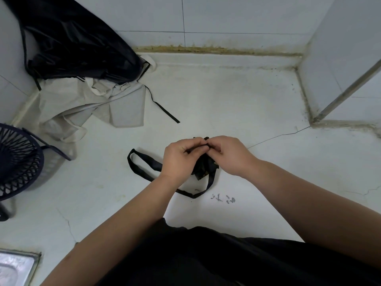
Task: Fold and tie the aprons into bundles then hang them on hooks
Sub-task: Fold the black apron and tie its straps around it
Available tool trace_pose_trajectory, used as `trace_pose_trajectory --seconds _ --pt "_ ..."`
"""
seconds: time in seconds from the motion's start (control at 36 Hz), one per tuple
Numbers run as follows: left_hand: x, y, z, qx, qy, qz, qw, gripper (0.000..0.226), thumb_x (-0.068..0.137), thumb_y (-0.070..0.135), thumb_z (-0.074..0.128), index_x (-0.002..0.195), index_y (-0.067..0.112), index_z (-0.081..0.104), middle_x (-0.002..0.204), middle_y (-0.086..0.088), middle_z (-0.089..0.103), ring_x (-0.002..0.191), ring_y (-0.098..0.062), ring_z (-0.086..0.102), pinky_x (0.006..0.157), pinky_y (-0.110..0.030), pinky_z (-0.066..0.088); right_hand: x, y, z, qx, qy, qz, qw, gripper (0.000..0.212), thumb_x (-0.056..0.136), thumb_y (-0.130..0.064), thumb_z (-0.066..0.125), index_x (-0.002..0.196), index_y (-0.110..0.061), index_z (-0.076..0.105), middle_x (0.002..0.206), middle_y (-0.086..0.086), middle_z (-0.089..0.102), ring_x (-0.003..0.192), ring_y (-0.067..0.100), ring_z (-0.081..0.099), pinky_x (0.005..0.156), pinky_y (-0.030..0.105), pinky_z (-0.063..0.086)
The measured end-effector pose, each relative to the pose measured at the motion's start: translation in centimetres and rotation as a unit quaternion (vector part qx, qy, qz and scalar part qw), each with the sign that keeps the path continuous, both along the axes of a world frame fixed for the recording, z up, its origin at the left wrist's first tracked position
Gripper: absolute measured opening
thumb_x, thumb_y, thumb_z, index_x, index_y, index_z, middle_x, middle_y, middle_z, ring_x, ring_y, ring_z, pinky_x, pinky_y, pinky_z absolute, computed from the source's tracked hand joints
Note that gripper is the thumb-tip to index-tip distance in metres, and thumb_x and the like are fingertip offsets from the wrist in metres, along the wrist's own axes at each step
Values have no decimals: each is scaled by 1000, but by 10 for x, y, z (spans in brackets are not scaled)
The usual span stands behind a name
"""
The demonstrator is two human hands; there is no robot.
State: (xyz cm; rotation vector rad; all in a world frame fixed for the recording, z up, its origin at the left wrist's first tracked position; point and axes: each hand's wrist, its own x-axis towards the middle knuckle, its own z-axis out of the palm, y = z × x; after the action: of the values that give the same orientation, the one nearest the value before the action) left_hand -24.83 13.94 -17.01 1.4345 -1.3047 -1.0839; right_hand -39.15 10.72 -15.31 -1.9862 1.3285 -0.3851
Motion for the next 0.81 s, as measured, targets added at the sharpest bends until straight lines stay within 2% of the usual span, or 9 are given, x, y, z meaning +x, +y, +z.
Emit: trace_pose_trajectory --seconds 0.14,0.22,0.28,0.33,0.42,0.5,0.58,0.69,0.81 --pt "2 0 -1 24 41 46 998 25 87 4 66 75 25 72 84 11 70 82 -1 64 84 -19 49 3 -8 10 79 13 16 997 25 95 -11 48 74 2 54 77 13 49 71 23 46 58 29 30" --pt "4 0 1 61 72 30 995 28 93 8 60 70 19 71 67 11 68 67 -7 62 72 -29 50 3 -12 14 173 -25 -18 984 20 89 -8 54 92 11 59 81 10 51 75 19 45 64 27 32" --pt "5 0 0 84 83 26 993 27 94 11 59 70 15 72 64 7 67 62 -13 61 68 -34 49 2 -13 16 186 -5 -1 982 12 84 -3 55 93 1 62 75 2 53 69 16 47 58 19 35" --pt "5 0 -1 97 90 26 991 25 94 13 60 73 13 73 66 3 67 63 -16 60 67 -38 50 2 -13 16 143 33 27 989 13 84 0 54 91 -7 63 72 -2 52 64 14 47 47 12 33" --pt "6 -2 -2 115 106 23 987 22 93 15 61 77 8 74 70 -7 67 65 -22 59 65 -38 52 4 -14 7 29 60 32 997 11 88 -4 56 90 -2 66 82 5 55 76 19 50 60 23 35" --pt "10 -6 -5 117 119 17 986 19 93 13 61 84 2 73 77 -13 68 69 -23 61 63 -27 51 2 -12 -2 -39 29 16 999 12 87 -3 56 86 -1 68 75 6 57 72 20 51 60 16 34" --pt "15 -10 -8 129 136 21 982 16 92 12 63 86 3 74 85 -13 70 82 -23 65 84 -36 53 3 -8 -4 -48 -36 -9 998 8 85 -6 64 84 -5 72 62 -4 57 60 5 52 57 10 36" --pt "17 -10 -9 140 134 37 980 14 91 9 62 92 1 73 84 -10 70 81 -20 64 81 -32 50 7 -5 -5 -59 -49 -3 997 21 85 -26 70 79 -6 70 67 4 64 61 15 55 60 19 40" --pt "14 -7 -7 134 140 54 979 13 92 10 62 91 8 75 88 -10 71 86 -21 65 87 -37 52 8 -5 -5 -42 -86 -48 994 14 92 -21 60 102 -12 64 79 -1 66 71 16 60 67 16 44"
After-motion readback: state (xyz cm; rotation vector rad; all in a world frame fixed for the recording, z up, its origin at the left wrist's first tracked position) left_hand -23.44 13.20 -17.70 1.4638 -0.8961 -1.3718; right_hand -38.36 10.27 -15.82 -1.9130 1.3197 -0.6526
